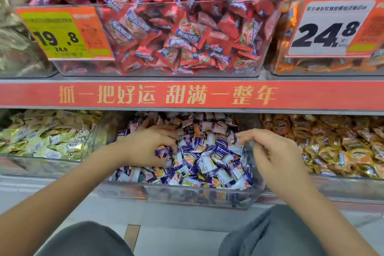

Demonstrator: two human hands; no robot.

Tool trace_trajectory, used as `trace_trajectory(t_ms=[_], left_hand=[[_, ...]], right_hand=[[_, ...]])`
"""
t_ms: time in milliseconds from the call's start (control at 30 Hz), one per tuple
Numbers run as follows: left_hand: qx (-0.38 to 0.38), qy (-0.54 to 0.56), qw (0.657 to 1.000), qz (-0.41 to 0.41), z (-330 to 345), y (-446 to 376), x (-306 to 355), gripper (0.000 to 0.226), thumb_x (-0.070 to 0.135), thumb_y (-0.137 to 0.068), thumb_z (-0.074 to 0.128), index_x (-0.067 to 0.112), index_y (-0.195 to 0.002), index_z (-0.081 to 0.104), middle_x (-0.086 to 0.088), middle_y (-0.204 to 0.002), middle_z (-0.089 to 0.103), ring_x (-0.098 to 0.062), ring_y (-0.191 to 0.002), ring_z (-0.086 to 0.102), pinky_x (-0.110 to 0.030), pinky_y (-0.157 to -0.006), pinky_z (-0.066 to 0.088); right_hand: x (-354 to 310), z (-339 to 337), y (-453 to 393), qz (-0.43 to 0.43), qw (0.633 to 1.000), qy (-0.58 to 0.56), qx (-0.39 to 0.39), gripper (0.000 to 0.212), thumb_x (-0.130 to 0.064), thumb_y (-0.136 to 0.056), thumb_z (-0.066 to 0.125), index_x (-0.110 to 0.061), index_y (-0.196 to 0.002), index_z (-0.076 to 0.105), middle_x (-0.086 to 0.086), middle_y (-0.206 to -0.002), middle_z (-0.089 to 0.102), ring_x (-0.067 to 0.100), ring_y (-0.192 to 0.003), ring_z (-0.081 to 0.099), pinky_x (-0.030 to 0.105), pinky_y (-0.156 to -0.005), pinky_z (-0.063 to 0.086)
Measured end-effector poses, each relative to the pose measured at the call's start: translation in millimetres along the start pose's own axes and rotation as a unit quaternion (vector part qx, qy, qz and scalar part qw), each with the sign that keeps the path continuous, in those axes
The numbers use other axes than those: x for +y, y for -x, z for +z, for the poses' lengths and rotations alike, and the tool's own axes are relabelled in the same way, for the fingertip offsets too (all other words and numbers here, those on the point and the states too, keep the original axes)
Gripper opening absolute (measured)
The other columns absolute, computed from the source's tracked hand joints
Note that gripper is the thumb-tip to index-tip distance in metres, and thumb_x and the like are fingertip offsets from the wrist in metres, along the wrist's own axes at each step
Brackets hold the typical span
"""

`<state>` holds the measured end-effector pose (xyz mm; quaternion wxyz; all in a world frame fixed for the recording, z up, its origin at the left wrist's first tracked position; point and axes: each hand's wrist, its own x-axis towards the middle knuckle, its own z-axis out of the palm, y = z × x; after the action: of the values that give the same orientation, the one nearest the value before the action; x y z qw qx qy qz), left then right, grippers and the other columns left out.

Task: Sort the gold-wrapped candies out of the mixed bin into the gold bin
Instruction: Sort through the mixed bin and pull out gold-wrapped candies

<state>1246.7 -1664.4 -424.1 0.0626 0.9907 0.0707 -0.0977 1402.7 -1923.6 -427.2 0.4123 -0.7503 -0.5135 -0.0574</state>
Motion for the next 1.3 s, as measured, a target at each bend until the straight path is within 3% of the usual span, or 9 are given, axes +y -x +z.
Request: trace_trajectory(t_ms=[100,233,367,500,733,900,1067,1233,1300], left_hand=[[0.024,-0.003,1.0,0.011,-12.6,2.5,18.1,0.042,0.054,-0.083,0.061,0.049,-0.124,0.053,0.027,-0.148,0.029,0.002,-0.138,0.024,-0.041,-0.117,0.016],[0.011,0.047,0.985,0.166,-4.0,-31.3,66.7,0.073,0.05,-0.074,0.074,0.038,-0.139,0.041,0.012,-0.152,0.027,-0.005,-0.138,0.017,-0.015,-0.112,0.008],[-0.11,-0.053,0.977,0.176,15.2,-73.1,85.4,0.102,0.05,-0.064,0.08,0.039,-0.146,0.02,0.001,-0.157,-0.005,-0.024,-0.144,-0.007,-0.064,-0.113,0.002],[-0.131,-0.117,0.968,0.181,8.5,-81.8,81.0,0.08,0.039,-0.067,0.077,0.034,-0.136,0.038,0.003,-0.151,0.008,-0.024,-0.134,0.007,-0.047,-0.094,0.038],[-0.05,0.1,0.99,0.085,-1.7,-64.8,34.8,0.023,0.014,-0.072,0.074,0.027,-0.089,0.065,0.005,-0.133,0.046,-0.008,-0.118,0.036,-0.027,-0.098,0.033],[-0.019,0.189,0.982,-0.012,-8.3,-49.7,24.1,0.036,0.005,-0.074,0.072,0.039,-0.071,0.06,0.013,-0.133,0.045,-0.008,-0.127,0.041,-0.029,-0.102,0.034],[0.094,0.308,0.944,-0.077,-7.8,-23.3,14.9,0.028,0.0,-0.074,0.073,0.027,-0.076,0.064,0.02,-0.107,0.058,0.012,-0.097,0.053,0.0,-0.077,0.034],[0.131,0.35,0.918,-0.136,-11.2,-8.5,13.7,0.028,0.007,-0.076,0.074,0.032,-0.071,0.064,0.021,-0.102,0.061,-0.022,-0.069,0.06,-0.036,-0.066,0.049],[0.15,0.369,0.903,-0.163,-9.7,-3.2,13.3,0.028,0.006,-0.076,0.074,0.031,-0.07,0.065,0.021,-0.102,0.061,-0.023,-0.053,0.05,-0.03,-0.049,0.041]], right_hand=[[5.3,5.4,-8.6,0.013,1.0,0.015,-0.007,0.031,0.006,-0.086,0.046,-0.015,-0.089,0.069,-0.004,-0.091,0.07,0.006,-0.088,0.063,0.027,-0.072,0.051],[8.7,16.9,-11.0,0.004,0.999,0.04,0.021,0.03,-0.002,-0.079,0.041,-0.012,-0.084,0.069,-0.002,-0.085,0.068,0.016,-0.089,0.061,0.025,-0.07,0.045],[12.4,22.9,-7.2,-0.001,0.998,0.022,0.055,0.032,-0.012,-0.081,0.034,-0.009,-0.078,0.066,0.0,-0.079,0.064,0.016,-0.084,0.058,0.029,-0.07,0.048],[13.7,25.1,-8.3,-0.013,0.997,0.017,0.071,0.032,-0.011,-0.081,0.034,-0.008,-0.074,0.065,0.0,-0.075,0.062,0.013,-0.081,0.055,0.024,-0.07,0.044],[16.4,26.2,-8.8,-0.005,0.997,0.035,0.069,0.027,0.002,-0.078,0.04,-0.007,-0.074,0.065,0.001,-0.074,0.063,0.015,-0.081,0.057,0.025,-0.068,0.043],[16.0,26.2,-7.8,-0.017,0.996,0.038,0.073,0.028,-0.001,-0.078,0.039,-0.008,-0.074,0.066,-0.001,-0.073,0.063,0.012,-0.08,0.055,0.021,-0.068,0.041],[13.9,26.6,-7.6,-0.029,0.994,0.077,0.076,0.024,0.009,-0.073,0.046,-0.007,-0.07,0.065,0.001,-0.07,0.063,0.018,-0.075,0.056,0.019,-0.068,0.038],[0.5,24.9,-12.8,-0.028,0.989,0.14,0.031,0.026,0.015,-0.069,0.061,-0.009,-0.077,0.067,0.001,-0.072,0.066,0.025,-0.072,0.061,0.03,-0.069,0.047],[-11.9,25.4,-23.8,-0.017,0.975,0.218,-0.035,0.03,0.008,-0.067,0.072,-0.017,-0.082,0.068,-0.003,-0.073,0.068,0.023,-0.068,0.063,0.03,-0.065,0.048]])
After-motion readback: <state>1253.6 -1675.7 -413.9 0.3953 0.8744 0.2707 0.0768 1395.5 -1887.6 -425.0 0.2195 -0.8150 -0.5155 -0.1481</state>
